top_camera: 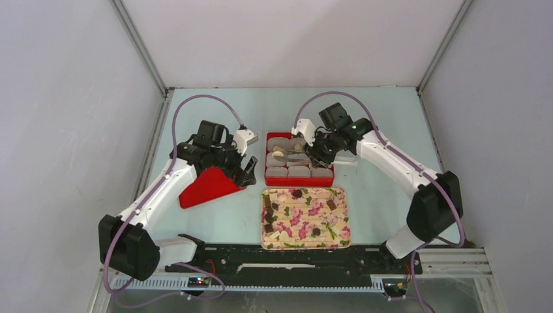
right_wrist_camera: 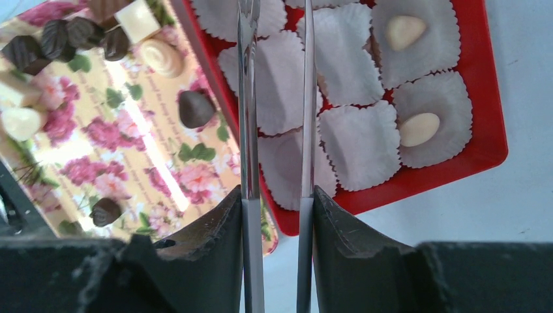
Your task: Pack the chocolate
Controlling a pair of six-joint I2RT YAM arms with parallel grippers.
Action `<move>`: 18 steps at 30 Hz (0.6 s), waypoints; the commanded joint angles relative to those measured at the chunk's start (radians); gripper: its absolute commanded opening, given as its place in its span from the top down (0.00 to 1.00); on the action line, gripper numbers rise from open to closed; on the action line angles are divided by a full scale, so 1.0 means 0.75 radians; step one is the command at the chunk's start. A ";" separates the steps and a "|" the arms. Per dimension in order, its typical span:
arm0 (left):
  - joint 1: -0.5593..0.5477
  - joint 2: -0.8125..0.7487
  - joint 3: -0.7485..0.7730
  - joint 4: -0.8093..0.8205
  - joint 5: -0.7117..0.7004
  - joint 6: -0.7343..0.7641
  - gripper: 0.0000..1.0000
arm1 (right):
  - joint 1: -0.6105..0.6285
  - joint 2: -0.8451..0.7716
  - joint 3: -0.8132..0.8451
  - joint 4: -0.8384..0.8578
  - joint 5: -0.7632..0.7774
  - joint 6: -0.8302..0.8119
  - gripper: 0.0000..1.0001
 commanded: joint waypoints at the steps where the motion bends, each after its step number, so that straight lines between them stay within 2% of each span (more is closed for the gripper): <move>1: -0.006 -0.031 0.034 0.032 -0.006 0.029 0.00 | -0.003 0.096 0.126 0.056 0.076 0.068 0.70; 10: -0.006 -0.018 0.058 0.013 0.007 0.019 0.00 | -0.004 0.221 0.214 -0.004 0.014 0.069 0.67; 18: -0.006 -0.024 0.053 0.010 -0.004 0.022 0.00 | 0.004 0.300 0.255 -0.036 0.046 0.065 0.65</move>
